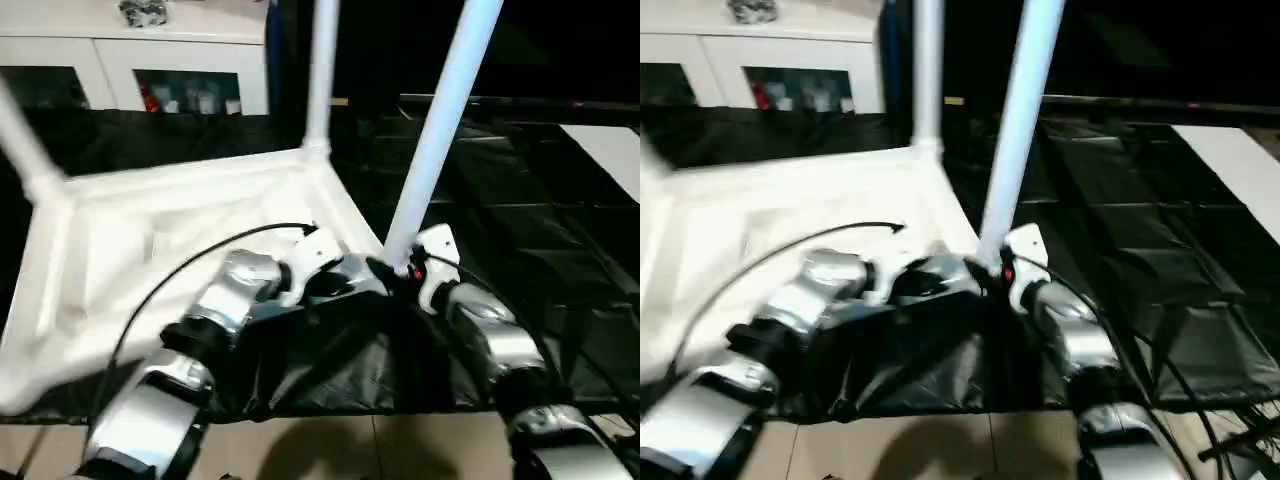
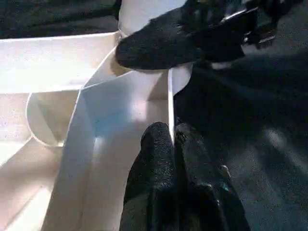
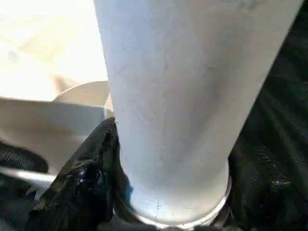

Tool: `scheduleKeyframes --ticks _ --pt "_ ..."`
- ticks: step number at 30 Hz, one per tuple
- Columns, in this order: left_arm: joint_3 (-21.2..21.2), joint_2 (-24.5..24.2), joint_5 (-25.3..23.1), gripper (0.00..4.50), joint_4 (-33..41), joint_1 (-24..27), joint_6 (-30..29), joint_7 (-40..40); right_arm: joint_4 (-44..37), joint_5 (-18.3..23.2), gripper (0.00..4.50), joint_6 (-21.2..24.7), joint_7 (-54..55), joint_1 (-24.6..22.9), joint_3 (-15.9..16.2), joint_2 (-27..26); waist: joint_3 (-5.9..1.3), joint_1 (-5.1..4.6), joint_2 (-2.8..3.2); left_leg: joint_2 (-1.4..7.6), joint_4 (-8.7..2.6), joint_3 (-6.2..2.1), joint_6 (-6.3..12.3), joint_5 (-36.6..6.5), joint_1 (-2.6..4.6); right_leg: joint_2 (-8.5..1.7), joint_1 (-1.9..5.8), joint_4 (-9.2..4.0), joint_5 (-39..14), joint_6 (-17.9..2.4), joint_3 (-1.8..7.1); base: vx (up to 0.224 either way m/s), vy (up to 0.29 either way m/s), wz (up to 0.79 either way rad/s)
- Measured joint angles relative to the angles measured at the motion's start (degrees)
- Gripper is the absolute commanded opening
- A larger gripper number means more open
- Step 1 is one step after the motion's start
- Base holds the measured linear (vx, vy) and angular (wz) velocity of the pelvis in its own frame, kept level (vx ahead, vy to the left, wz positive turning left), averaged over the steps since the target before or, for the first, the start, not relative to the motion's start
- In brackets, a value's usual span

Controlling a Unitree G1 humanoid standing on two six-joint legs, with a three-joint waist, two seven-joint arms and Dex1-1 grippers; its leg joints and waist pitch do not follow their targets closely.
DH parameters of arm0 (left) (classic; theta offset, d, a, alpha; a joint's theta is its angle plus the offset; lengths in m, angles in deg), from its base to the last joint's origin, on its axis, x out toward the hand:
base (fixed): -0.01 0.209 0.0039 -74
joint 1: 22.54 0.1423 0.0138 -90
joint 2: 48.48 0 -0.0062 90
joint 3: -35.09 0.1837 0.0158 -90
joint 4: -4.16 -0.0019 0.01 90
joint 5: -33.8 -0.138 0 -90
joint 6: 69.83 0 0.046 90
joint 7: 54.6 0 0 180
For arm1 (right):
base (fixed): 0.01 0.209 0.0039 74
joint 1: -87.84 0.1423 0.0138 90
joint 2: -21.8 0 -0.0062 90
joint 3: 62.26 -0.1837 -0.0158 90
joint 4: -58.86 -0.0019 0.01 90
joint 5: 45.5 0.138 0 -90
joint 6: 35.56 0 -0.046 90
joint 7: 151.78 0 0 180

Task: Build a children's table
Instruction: Rotate leg to tighten

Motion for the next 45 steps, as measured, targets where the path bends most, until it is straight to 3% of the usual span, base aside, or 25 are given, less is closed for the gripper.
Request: scheduleKeyframes --ticks 1,4,11,17,25,26,29,30,39,45 --pt "-0.1 0.0 -0.1 0.00 -0.1 0.0 0.0 -0.2 0.3 -0.3 2.67 -0.5 0.8 0.1 0.0 -0.4 0.00 -0.12 0.01 0.00 -0.02 -0.03 0.00 0.0 0.00 0.00 0.00 0.00 0.0 0.0 -0.03 0.000 0.000 0.00" --pt "-0.2 0.0 -0.7 0.00 -0.1 0.0 0.3 -0.3 0.9 -0.6 3.37 -1.7 1.5 0.1 -0.2 -1.0 0.00 -0.25 0.01 0.00 -0.04 -0.05 0.00 0.0 0.00 0.00 -0.01 0.00 0.0 0.0 -0.06 0.000 0.000 0.00" --pt "-0.3 -1.6 -0.4 0.00 0.5 0.3 2.7 2.9 0.4 -1.0 3.85 -4.4 -3.3 -0.7 0.3 -0.1 0.04 -0.39 -0.02 0.00 -0.05 -0.05 0.00 0.0 -0.43 0.00 -0.38 -0.01 0.0 0.0 -0.03 0.000 0.000 0.00" --pt "-0.2 -6.4 2.6 0.00 2.4 2.0 6.6 12.7 -6.6 1.0 3.85 -4.9 -20.9 -4.6 4.3 7.6 0.04 0.03 0.00 0.10 -0.57 -0.03 0.00 0.0 -0.51 0.11 -0.56 0.20 0.3 -0.3 -0.09 0.026 -0.013 0.03" --pt "0.6 -10.7 5.2 0.00 4.8 3.2 8.1 24.8 -11.5 2.2 3.85 -4.6 -36.3 -5.9 8.6 12.4 0.09 1.59 0.06 0.13 -0.71 0.10 0.22 0.0 -0.56 0.12 -0.66 0.18 0.0 -0.3 -0.09 0.000 0.000 0.00" --pt "0.7 -11.0 5.4 0.00 4.9 3.3 8.3 25.4 -11.5 2.3 3.59 -4.6 -37.1 -5.9 8.8 12.4 0.10 1.69 0.04 0.14 -0.67 0.10 0.19 0.0 -0.56 0.12 -0.66 0.22 0.0 -0.3 -0.09 0.000 0.000 0.00" --pt "1.2 -12.1 5.7 0.00 5.1 3.5 8.9 27.6 -11.6 2.5 3.46 -4.6 -39.8 -5.8 9.9 13.5 0.10 1.90 0.05 0.13 -0.60 0.10 0.00 -0.1 -0.54 0.09 -0.61 0.24 0.1 -0.3 -0.07 0.000 0.000 0.00" --pt "1.4 -12.3 5.8 0.00 5.3 3.7 9.1 28.4 -11.8 2.5 3.17 -4.6 -41.3 -5.7 10.4 14.3 0.10 1.97 0.04 0.13 -0.57 0.10 0.00 -0.1 -0.51 0.09 -0.54 0.24 0.1 -0.3 -0.05 0.000 0.000 0.00" --pt "1.4 -12.8 5.9 0.00 5.5 3.9 9.2 30.0 -11.8 2.6 2.74 -4.2 -43.7 -5.3 10.8 14.7 0.10 1.98 0.03 0.13 -0.54 0.10 0.00 -0.1 -0.51 0.10 -0.53 0.26 0.0 -0.3 -0.01 0.000 0.000 0.00" --pt "1.5 -12.8 5.8 0.00 5.6 3.9 8.7 29.2 -13.5 4.3 2.72 0.3 -41.4 -6.9 9.0 12.2 0.08 2.09 0.00 0.14 -0.49 0.10 0.00 -0.1 -0.47 0.10 -0.53 0.39 0.0 -0.3 -0.01 0.000 0.000 0.00"
